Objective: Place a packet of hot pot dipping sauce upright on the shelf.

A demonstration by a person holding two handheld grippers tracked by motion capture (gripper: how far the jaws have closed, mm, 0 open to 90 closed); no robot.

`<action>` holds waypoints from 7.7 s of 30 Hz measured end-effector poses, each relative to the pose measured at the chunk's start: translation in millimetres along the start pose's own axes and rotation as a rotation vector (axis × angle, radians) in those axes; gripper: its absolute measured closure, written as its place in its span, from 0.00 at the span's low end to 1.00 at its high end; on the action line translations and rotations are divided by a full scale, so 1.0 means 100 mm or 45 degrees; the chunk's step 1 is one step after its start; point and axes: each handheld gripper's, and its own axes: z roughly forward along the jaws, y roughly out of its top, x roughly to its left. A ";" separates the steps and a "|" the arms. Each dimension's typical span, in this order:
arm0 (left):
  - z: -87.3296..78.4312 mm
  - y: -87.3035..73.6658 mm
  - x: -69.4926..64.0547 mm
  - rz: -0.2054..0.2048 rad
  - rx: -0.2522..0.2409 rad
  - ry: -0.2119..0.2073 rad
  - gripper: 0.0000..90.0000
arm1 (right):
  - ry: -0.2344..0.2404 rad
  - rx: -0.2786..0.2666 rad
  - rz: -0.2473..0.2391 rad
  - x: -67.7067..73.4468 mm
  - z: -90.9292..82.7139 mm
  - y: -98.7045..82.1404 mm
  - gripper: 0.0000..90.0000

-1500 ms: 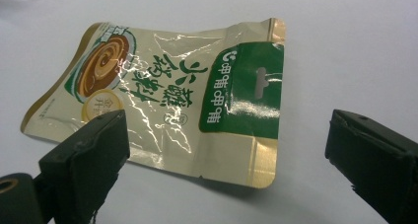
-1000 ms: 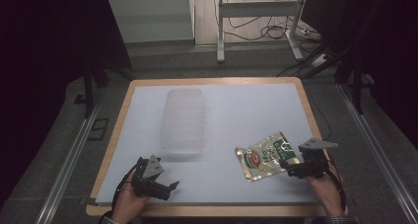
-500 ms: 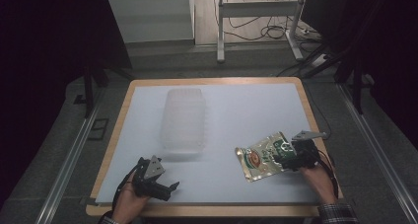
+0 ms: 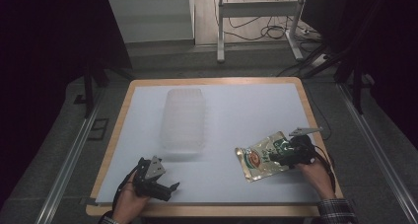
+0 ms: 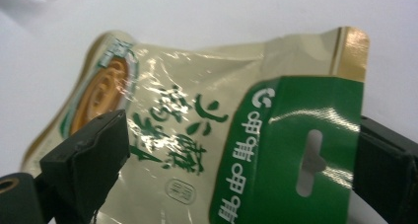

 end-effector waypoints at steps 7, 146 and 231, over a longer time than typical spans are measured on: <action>0.00 0.00 -0.01 0.007 0.005 0.002 0.00 | -0.023 0.033 -0.074 0.15 0.01 0.07 0.06; -0.04 0.02 0.01 0.004 -0.010 0.063 0.00 | 0.100 -0.201 -0.417 0.85 -0.17 1.54 1.00; -0.01 0.02 -0.03 0.035 0.012 0.053 0.00 | 0.137 -0.105 -0.630 1.67 1.24 2.68 0.99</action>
